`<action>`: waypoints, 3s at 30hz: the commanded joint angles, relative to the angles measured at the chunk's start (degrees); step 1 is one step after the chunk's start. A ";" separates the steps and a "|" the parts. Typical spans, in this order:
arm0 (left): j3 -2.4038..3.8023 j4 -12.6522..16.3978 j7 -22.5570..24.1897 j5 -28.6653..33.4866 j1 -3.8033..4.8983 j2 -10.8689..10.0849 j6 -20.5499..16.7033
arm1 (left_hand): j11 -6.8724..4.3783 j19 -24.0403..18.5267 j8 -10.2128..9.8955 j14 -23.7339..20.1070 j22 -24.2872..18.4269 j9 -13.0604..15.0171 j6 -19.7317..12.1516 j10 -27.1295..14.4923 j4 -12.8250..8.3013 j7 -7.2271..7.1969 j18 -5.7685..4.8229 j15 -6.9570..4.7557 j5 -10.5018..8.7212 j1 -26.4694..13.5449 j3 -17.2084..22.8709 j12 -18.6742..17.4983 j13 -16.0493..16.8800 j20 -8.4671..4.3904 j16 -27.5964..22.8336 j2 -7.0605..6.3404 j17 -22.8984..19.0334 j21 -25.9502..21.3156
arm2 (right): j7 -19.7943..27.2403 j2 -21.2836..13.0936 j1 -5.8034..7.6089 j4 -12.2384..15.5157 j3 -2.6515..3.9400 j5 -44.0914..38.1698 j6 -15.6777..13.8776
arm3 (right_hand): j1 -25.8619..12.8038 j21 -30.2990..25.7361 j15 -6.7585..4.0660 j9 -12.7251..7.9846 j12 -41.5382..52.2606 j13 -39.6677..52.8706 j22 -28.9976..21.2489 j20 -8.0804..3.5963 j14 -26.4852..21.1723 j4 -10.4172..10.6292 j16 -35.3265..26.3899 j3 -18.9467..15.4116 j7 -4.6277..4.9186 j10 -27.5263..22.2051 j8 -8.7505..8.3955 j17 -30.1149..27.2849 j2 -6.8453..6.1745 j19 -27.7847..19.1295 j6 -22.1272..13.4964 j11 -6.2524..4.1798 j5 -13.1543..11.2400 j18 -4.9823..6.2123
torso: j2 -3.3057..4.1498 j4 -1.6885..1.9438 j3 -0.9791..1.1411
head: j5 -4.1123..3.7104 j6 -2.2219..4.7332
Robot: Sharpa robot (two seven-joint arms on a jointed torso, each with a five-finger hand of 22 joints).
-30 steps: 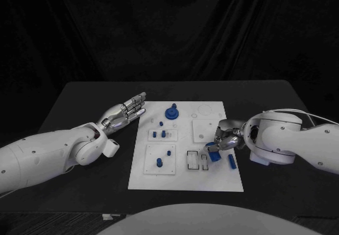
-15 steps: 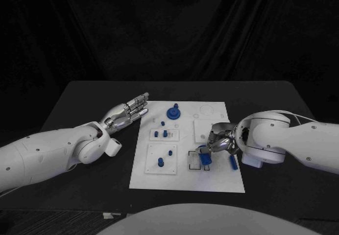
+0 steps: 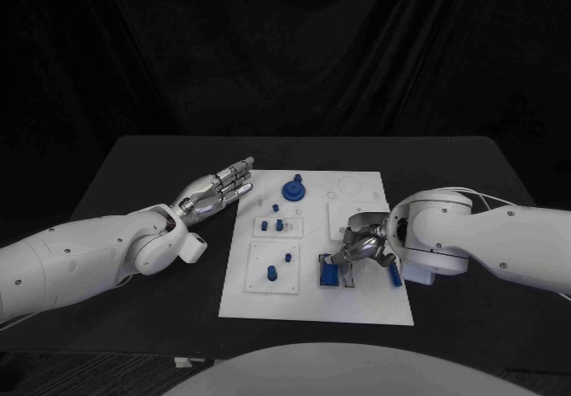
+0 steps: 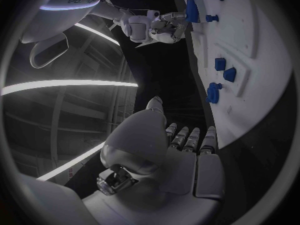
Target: Assemble the parts on the task board
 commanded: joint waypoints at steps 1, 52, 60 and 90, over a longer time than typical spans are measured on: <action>0.05 0.06 0.43 0.05 -0.09 0.11 0.87 | 0.30 -0.08 0.32 -0.03 0.08 0.04 -0.10 0.02 -0.08 0.38 0.68 0.59 0.41 0.76 0.29 -0.04 0.04 0.53 -0.21 -0.07 -0.08 -0.02 | -2.22 0.11 -0.50 -0.44 -0.21 0.00 1.72 | -0.37 -0.34 0.41 -0.08 0.15 15.07 8.68 0.07 3.97 -0.02 -0.27 -0.08 -0.08 6.07 -0.38 4.49 0.09 -0.55 -0.51 0.40 -0.58 1.10 | 0.02 -0.03 -0.02 | 0.06 -0.01; 0.04 0.21 -0.11 0.05 -0.39 -0.66 1.60 | 1.57 0.00 0.35 -0.03 0.17 0.09 0.32 0.29 -1.35 1.41 0.37 1.41 3.55 3.66 1.13 0.23 0.16 1.13 -0.21 -0.31 -0.08 0.06 | 14.40 -9.98 -10.03 8.20 -0.22 -46.16 -28.17 | 13.35 1.71 3.04 28.20 0.15 15.07 9.49 2.30 4.59 4.58 2.19 -13.47 4.53 6.07 27.65 8.00 -7.15 0.14 -50.14 3.53 -27.13 0.58 | -0.17 -0.11 -0.02 | 1.18 -0.01; 0.04 0.04 -0.34 0.05 -0.50 -0.59 1.91 | 1.63 0.02 0.38 -0.03 0.19 0.11 0.43 0.31 -1.49 1.55 0.35 1.49 3.82 3.85 1.21 0.25 0.17 1.17 -0.21 -0.31 -0.08 0.07 | 13.24 -9.51 -11.39 8.35 -0.22 -47.77 -27.39 | 13.92 2.18 3.22 27.14 0.15 15.07 9.63 2.49 4.62 4.59 2.28 -13.51 4.72 6.07 29.04 8.16 -7.35 0.39 -51.41 3.80 -24.10 0.49 | -0.07 -0.10 0.08 | 1.28 -0.01; 0.04 -0.37 -1.22 0.05 -0.86 -0.29 2.63 | 1.80 0.06 0.36 -0.03 0.23 0.10 0.39 0.33 -1.79 1.79 0.28 1.77 4.26 4.26 1.49 0.28 0.18 1.37 -0.21 -0.15 -0.08 0.11 | 10.93 -6.84 -13.48 7.58 -0.21 -48.16 -25.82 | 11.13 1.64 2.95 22.16 0.15 15.07 9.51 2.41 4.61 4.38 2.24 -11.89 3.94 6.07 40.46 8.13 -5.25 0.29 -51.35 3.45 -8.70 0.61 | -0.04 0.03 -0.03 | 1.27 -0.01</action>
